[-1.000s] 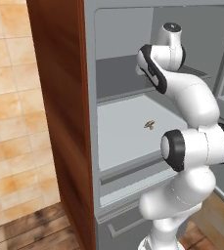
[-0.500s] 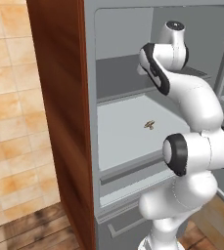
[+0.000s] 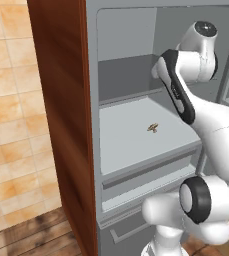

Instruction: Retrieve the bottle and the shaker from the cabinet and place them next to the mixing bowl on the counter. Then add garlic from the fridge to the mixing bowl.

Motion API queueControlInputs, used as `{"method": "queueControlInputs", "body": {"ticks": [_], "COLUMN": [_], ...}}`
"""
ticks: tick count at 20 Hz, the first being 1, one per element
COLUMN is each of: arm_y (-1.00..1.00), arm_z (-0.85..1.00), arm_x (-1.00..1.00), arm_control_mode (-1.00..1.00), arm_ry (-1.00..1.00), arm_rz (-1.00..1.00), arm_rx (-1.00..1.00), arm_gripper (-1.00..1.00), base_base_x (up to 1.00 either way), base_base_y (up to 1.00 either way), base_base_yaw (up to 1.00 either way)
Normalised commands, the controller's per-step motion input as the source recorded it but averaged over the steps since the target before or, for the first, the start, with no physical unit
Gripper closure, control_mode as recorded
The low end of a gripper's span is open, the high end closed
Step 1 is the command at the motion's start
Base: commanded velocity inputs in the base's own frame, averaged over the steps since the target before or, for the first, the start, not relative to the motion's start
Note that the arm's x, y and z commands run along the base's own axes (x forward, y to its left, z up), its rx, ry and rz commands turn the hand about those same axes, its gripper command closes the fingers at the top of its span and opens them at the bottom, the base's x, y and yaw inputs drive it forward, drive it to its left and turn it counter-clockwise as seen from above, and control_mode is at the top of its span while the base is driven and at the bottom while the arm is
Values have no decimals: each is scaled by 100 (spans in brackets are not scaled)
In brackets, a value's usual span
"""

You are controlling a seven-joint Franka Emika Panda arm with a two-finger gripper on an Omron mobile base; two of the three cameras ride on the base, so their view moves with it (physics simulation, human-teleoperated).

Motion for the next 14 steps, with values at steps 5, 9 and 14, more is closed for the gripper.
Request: {"method": "queueControlInputs", "body": {"ticks": [5,9,14], "arm_y": [0,2,1], "arm_z": [36,0,0], "arm_x": [-100,-100,-100], "arm_control_mode": [-100,-100,-100], "arm_ry": [-2,5,2], "arm_rz": [0,0,0], "arm_rx": [0,0,3], "arm_gripper": [100,100,100], "base_base_x": [0,0,0], "base_base_y": [0,0,0], "base_base_yaw": [0,0,0]}}
